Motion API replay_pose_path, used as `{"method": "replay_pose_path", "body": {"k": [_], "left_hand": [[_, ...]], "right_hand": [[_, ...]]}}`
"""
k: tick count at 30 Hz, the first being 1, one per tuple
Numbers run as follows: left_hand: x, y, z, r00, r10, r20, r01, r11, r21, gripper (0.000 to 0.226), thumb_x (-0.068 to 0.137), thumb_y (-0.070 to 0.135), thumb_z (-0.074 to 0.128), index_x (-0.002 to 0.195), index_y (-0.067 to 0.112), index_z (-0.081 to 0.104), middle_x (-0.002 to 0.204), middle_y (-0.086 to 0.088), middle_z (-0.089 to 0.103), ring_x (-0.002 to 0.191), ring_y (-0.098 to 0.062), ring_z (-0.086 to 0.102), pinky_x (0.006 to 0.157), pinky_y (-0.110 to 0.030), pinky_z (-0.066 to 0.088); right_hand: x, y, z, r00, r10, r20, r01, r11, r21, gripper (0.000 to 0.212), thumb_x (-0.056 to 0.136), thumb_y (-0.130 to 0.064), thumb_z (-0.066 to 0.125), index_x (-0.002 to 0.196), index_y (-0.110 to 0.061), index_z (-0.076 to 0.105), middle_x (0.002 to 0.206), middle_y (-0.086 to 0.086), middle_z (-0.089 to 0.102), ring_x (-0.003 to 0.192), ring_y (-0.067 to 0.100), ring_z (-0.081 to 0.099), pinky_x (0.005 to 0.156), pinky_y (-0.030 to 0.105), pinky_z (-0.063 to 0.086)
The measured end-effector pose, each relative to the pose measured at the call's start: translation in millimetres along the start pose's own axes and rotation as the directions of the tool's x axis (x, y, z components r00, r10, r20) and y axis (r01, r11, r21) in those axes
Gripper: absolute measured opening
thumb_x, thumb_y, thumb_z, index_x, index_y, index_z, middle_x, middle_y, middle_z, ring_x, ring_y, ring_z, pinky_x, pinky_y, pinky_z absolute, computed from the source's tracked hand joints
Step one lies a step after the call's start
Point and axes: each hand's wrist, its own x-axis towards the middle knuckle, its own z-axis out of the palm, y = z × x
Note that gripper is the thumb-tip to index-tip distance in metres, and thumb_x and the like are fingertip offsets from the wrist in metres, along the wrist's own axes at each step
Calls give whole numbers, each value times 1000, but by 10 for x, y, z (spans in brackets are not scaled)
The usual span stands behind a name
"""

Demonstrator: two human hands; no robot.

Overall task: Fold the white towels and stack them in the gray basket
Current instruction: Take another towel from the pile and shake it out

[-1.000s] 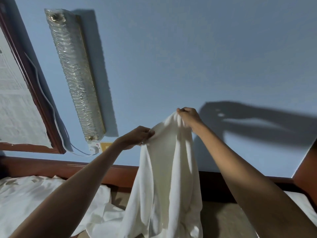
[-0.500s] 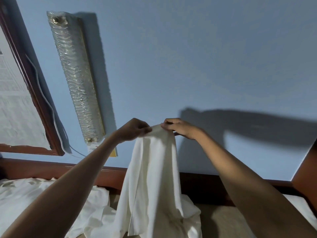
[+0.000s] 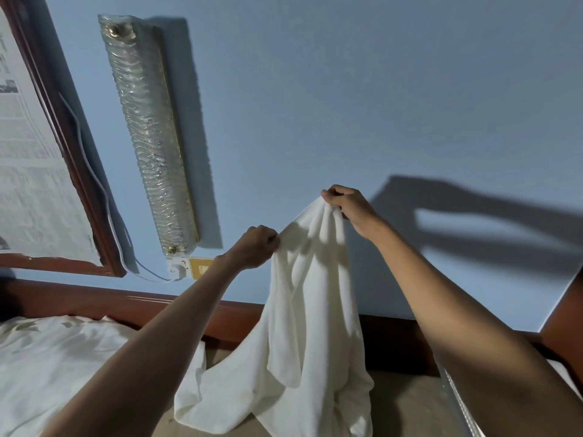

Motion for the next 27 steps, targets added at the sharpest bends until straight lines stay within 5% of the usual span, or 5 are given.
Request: {"method": "replay_pose_path", "body": {"k": [5,8,11,18,27], "left_hand": [[56,119,-130,989,-108,97,128,963,-237,26,103,15,43,86,5,60,86,-10,63,77,-23,58,70,-39,55],[104,265,-318,988,-121,99,152,898,-412,23,104,17,47,84,10,57,80,-8,52,72,-22,47,62,-31,40],[133,329,-439,988,-47,149,115,866,-487,29,101,21,54,87,-3,63,80,-11,55,73,-23,48,63,-35,36],[125,239,-605,991,74,115,-39,959,-281,21,105,28,58,98,19,76,81,3,67,71,-11,55,69,-24,47],[2,46,-384,987,-12,158,106,792,-602,22,100,30,67,105,10,76,96,-8,69,88,-15,65,82,-33,60]], "right_hand": [[49,165,-130,984,-61,-165,20,971,-238,35,99,-26,63,70,-18,44,64,-6,39,57,11,35,59,29,29],[40,266,-174,995,56,88,-1,850,-527,19,92,-28,73,103,-21,59,91,-4,59,84,16,59,79,33,47],[-21,255,2,904,251,345,-31,846,-533,62,79,-51,82,132,-34,55,115,-16,66,112,9,65,104,35,48],[-110,229,267,842,223,492,-141,970,-200,17,99,-37,65,96,-21,70,100,-8,72,104,8,65,103,35,49],[32,-49,348,980,43,192,-44,999,3,41,99,-36,64,67,-20,45,69,2,37,75,23,36,71,32,35]]}}
